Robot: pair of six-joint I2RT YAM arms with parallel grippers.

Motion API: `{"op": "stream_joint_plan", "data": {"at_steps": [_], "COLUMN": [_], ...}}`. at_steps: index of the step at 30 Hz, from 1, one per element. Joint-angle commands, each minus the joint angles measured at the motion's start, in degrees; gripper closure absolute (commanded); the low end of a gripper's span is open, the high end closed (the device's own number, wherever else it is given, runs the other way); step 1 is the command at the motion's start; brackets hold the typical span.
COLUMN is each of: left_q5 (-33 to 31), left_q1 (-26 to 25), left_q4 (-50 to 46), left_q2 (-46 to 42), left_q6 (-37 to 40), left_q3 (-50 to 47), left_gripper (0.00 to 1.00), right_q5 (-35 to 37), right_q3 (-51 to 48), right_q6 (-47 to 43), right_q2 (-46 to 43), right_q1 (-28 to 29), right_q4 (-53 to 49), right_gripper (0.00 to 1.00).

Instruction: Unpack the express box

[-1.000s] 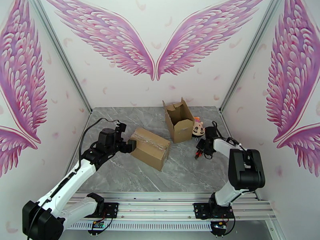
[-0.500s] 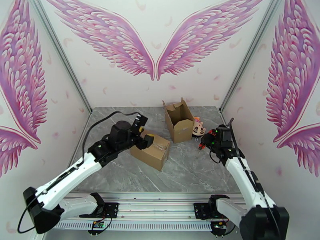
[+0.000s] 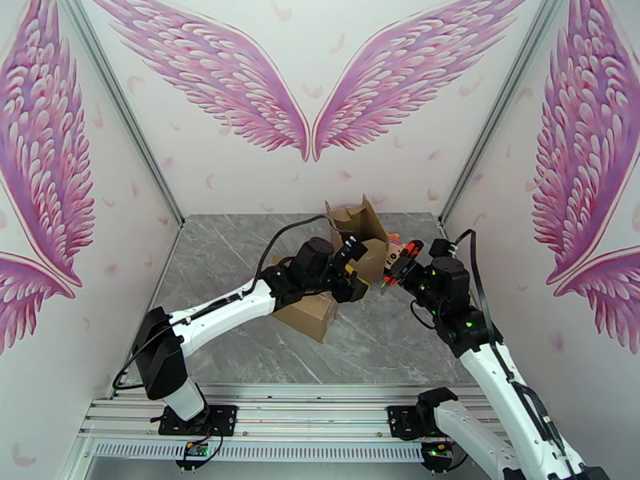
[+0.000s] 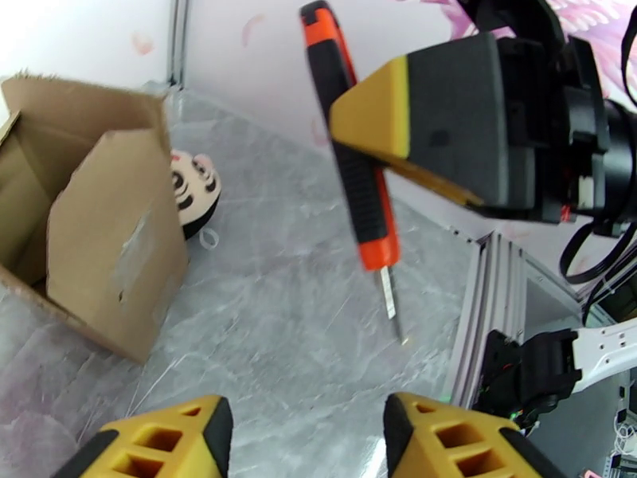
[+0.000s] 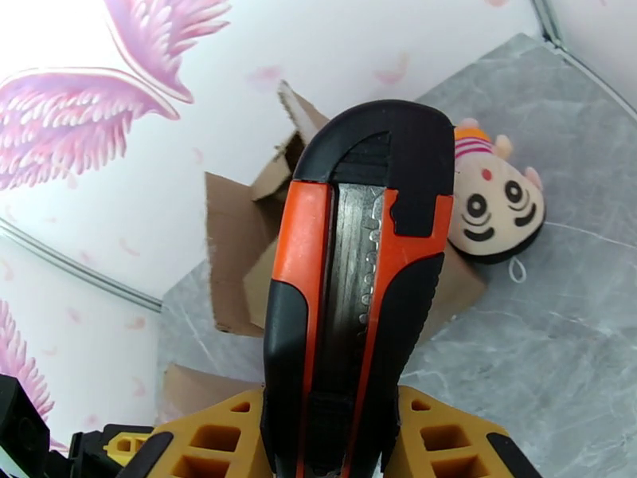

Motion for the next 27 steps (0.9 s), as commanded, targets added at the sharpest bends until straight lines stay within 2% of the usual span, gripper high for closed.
{"op": "stream_joint_plan", "data": {"at_steps": [1,4,15,27], "left_q5": [4.68,5.84,8.80,10.45], "left_q1": [-0.19,-0.29,-0.48,-0.31], "left_q4": [9.34,13.56,18.28,20.89], "left_q2": [-0.39,-0.21,2.84,5.07], "left_q6": [-3.46,-5.36,-9.29,-11.02], "left_q3": [-2.84,-4.78,-6.07,-5.95], "left_gripper": [0.46,0.47,0.50,0.75], "right_q5": [2.45,4.18,7.12,7.95], "right_q3": [2.12,2.41,2.50,3.20], "right_q6": [2.80,2.89,3.39,3.57], "right_q2": [-0.74,-0.53,0.05,0.58], "right_q1": [1.63,3.06,6.05,7.16], "right_q4": [5.50,6.64,11.26,12.64], "right_gripper": [0.66,0.65,0.66,0.66]}}
